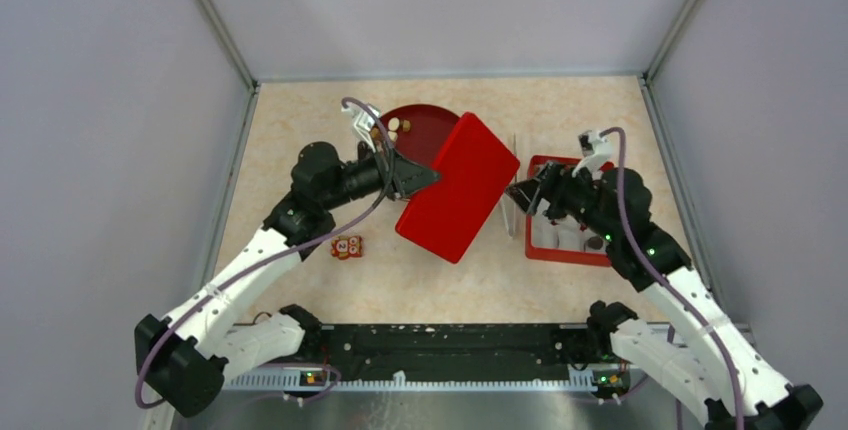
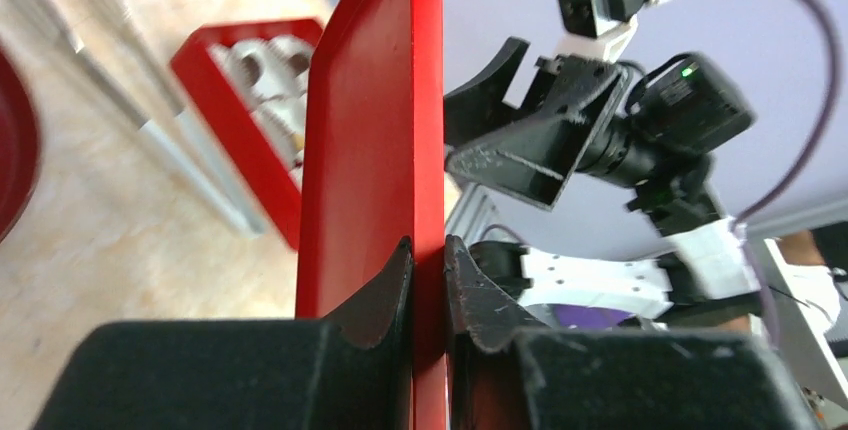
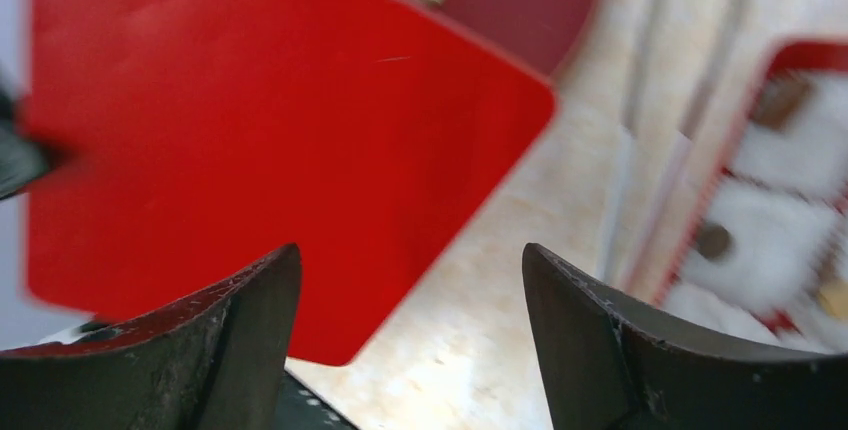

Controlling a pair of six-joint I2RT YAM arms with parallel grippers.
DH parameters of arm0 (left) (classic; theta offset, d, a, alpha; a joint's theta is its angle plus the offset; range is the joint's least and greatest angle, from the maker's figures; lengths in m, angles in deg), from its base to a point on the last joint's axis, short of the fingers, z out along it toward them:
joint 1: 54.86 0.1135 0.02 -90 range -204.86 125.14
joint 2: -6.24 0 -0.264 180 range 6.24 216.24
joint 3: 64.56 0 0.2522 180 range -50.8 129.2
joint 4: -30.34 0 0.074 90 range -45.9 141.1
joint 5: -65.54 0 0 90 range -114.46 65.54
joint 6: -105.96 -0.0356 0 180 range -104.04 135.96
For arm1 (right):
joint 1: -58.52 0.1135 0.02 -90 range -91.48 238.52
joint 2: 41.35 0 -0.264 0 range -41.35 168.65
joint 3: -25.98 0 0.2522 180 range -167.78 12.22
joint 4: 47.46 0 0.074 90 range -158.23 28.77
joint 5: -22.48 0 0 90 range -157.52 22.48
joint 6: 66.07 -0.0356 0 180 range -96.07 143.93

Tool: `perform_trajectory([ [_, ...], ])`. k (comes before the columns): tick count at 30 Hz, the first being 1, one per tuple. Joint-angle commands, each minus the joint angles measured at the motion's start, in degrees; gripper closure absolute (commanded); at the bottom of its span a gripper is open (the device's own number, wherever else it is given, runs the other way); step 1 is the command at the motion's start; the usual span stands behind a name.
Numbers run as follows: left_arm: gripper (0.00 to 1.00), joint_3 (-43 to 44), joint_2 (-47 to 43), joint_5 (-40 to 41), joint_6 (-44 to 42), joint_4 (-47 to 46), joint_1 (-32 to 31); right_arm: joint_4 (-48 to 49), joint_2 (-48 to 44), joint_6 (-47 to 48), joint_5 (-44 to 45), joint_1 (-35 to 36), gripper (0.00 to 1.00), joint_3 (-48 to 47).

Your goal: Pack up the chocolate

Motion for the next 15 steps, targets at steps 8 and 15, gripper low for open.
perform_trajectory([
  [8,1.00,8.97,2.11,-18.38,26.79,-29.30,9.04,32.36,-9.69,-6.44,-22.39,-1.37,0.18,8.36],
  [15,1.00,6.97,4.33,-20.09,37.59,-42.33,10.22,52.62,-9.25,-15.47,-31.08,-1.35,0.19,11.92],
])
